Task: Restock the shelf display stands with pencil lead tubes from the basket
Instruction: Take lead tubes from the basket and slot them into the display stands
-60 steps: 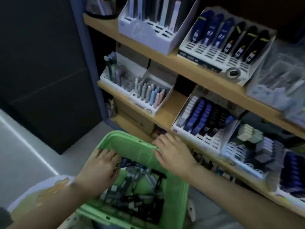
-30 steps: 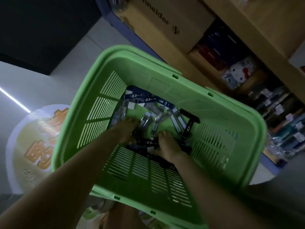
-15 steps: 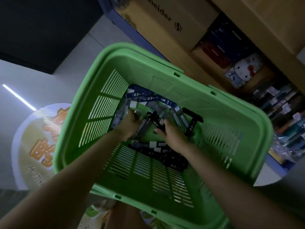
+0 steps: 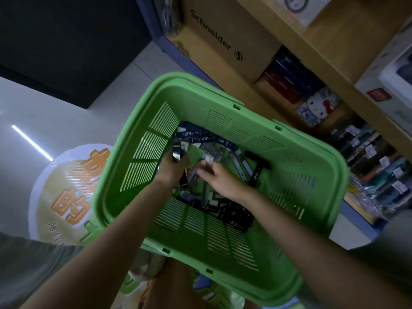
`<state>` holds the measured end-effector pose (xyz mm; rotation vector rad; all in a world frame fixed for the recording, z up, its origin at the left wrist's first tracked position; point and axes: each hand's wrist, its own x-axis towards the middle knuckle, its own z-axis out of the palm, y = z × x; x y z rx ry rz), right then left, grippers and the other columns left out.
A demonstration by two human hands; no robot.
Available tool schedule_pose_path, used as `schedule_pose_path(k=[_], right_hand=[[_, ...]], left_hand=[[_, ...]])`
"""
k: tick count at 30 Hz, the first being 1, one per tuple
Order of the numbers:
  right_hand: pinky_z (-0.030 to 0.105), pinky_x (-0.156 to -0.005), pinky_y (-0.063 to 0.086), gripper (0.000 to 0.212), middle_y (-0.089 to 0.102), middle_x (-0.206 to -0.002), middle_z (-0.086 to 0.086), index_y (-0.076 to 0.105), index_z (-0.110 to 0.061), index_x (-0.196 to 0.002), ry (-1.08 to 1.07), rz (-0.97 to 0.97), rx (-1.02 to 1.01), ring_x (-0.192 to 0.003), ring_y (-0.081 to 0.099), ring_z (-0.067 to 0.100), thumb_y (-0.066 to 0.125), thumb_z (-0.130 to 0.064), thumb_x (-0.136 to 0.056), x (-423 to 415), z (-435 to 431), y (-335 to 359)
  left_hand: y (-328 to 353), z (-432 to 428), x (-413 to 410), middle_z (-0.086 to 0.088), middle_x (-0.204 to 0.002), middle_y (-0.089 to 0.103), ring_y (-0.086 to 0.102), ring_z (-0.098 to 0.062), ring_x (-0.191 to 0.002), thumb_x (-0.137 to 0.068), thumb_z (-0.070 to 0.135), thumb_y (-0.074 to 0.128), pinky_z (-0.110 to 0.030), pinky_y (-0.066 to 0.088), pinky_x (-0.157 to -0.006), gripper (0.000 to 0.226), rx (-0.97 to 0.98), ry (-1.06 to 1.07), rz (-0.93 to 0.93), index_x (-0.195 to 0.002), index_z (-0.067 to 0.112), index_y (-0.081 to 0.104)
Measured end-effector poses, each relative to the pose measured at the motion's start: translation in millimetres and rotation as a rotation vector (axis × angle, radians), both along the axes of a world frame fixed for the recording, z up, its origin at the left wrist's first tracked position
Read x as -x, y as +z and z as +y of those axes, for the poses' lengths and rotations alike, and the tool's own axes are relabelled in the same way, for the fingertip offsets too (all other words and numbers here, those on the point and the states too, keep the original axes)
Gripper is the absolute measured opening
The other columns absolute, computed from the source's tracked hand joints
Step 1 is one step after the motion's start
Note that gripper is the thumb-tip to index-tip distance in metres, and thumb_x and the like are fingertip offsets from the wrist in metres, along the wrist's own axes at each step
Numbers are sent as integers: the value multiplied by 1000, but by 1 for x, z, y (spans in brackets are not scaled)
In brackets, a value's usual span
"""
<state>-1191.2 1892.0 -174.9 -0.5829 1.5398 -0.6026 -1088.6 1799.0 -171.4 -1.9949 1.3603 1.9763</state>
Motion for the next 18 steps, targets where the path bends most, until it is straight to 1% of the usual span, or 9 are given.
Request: schedule_pose_path(k=[1, 3, 5, 7, 10, 13, 16, 17, 18], right_hand=[[29, -85, 46, 20, 61, -108, 14, 56, -5, -113, -87, -50, 0, -100, 57, 23, 46, -15, -99, 4, -1, 3], [40, -97, 45, 11, 62, -100, 9, 58, -7, -104, -308, -213, -17, -102, 59, 24, 52, -9, -95, 9, -1, 8], [37, -92, 49, 10, 62, -95, 6, 59, -8, -99, -418, -344, -21, -97, 58, 23, 58, -5, -90, 10, -2, 10], [27, -81, 52, 11, 60, -91, 5, 60, -9, -96, -396, -315, -8, -92, 58, 22, 64, -7, -86, 12, -3, 9], [14, -69, 50, 16, 62, -85, -2, 61, -9, -94, -275, -140, 36, -77, 60, 8, 70, -14, -82, 15, -7, 9], [13, -63, 50, 14, 63, -83, 0, 60, -9, -91, -276, -137, 70, -67, 59, 6, 69, -15, -82, 14, -7, 6], [11, -73, 48, 8, 63, -89, -2, 59, -17, -88, -273, -112, 94, -79, 60, 5, 65, -22, -86, 13, -4, 1], [12, -78, 47, 13, 62, -91, -3, 59, -19, -90, -270, -108, 94, -85, 60, 6, 60, -32, -89, 12, -1, -4], [17, -85, 47, 26, 62, -96, -3, 59, -22, -95, -266, -100, 78, -93, 60, 9, 53, -46, -89, 11, 4, -12]], left_hand=[[6, 2, -3, -9, -86, 64, 62, -24, -79, -96, 14, 52, -29, 53, -68, 20, -66, -19, 47, -111, 1, 57], [14, 6, -9, -6, -89, 67, 63, -25, -90, -96, 21, 52, -34, 51, -78, 14, -182, -101, 109, -98, 10, 61], [21, 9, -14, -6, -96, 71, 66, -24, -96, -97, 23, 48, -35, 54, -82, 18, -278, -82, 199, -101, 11, 60], [26, 10, -16, -9, -99, 72, 69, -24, -92, -96, 24, 47, -34, 57, -78, 23, -369, -44, 279, -110, 8, 58], [31, 10, -20, -11, -103, 69, 69, -23, -88, -85, 32, 52, -33, 58, -75, 42, -426, -96, 321, -120, 8, 53], [33, 6, -22, -7, -93, 69, 66, -18, -79, -78, 33, 56, -26, 56, -67, 49, -403, -145, 355, -117, 5, 53], [35, 0, -23, -5, -88, 62, 61, -16, -76, -78, 28, 57, -24, 54, -65, 38, -355, -272, 363, -111, 10, 53], [36, -1, -22, -5, -85, 60, 59, -15, -73, -81, 26, 55, -24, 53, -63, 33, -340, -314, 362, -110, 10, 53], [38, -3, -21, -4, -81, 59, 57, -14, -70, -86, 24, 52, -23, 51, -61, 27, -324, -329, 357, -110, 11, 52]])
